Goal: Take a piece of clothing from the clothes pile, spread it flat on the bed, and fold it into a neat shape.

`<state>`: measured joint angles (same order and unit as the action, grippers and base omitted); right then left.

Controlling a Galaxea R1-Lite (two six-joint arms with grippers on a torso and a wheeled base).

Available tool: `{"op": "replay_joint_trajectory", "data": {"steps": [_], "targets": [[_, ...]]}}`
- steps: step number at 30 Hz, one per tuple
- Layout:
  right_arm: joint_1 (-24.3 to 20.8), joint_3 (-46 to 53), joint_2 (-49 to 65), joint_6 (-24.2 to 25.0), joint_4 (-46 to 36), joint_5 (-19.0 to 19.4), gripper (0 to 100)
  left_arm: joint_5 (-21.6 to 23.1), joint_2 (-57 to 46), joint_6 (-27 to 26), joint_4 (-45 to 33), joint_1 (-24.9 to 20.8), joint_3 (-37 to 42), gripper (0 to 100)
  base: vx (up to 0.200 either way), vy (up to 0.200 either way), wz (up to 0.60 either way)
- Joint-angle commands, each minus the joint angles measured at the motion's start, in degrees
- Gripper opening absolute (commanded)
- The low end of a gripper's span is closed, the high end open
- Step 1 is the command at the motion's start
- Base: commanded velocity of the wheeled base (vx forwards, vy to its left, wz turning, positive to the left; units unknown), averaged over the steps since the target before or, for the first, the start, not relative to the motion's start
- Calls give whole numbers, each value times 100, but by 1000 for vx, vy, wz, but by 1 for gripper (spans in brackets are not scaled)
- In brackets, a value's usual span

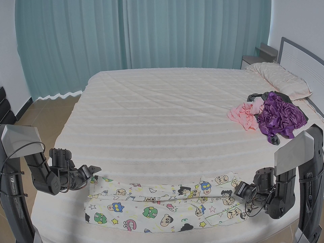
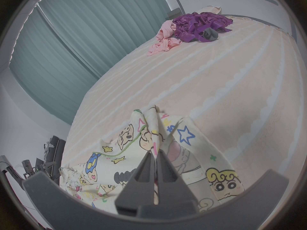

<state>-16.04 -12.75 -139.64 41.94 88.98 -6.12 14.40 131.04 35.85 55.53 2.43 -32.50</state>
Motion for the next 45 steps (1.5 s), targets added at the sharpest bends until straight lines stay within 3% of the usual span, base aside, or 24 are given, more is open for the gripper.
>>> {"op": "replay_joint_trajectory", "data": {"steps": [1,9,15,20,32,45], "targets": [[-4,18,-116,8,85,-3,100,2,10,9,2,4,-2,100,0,0,0],[119,343,359,8,85,-56,100,46,-105,-87,-42,214,174,100,0,0,0],[260,546,790,8,85,-74,100,415,-228,-1256,-7,373,877,100,0,0,0],[242,581,869,8,85,-91,100,371,-140,-1924,2,188,1141,100,0,0,0],[180,590,983,8,85,-328,100,-1062,449,-1977,591,-708,1167,100,0,0,0],[128,616,983,8,85,-337,100,-1413,590,-1994,854,-1060,1413,100,0,0,0]]}}
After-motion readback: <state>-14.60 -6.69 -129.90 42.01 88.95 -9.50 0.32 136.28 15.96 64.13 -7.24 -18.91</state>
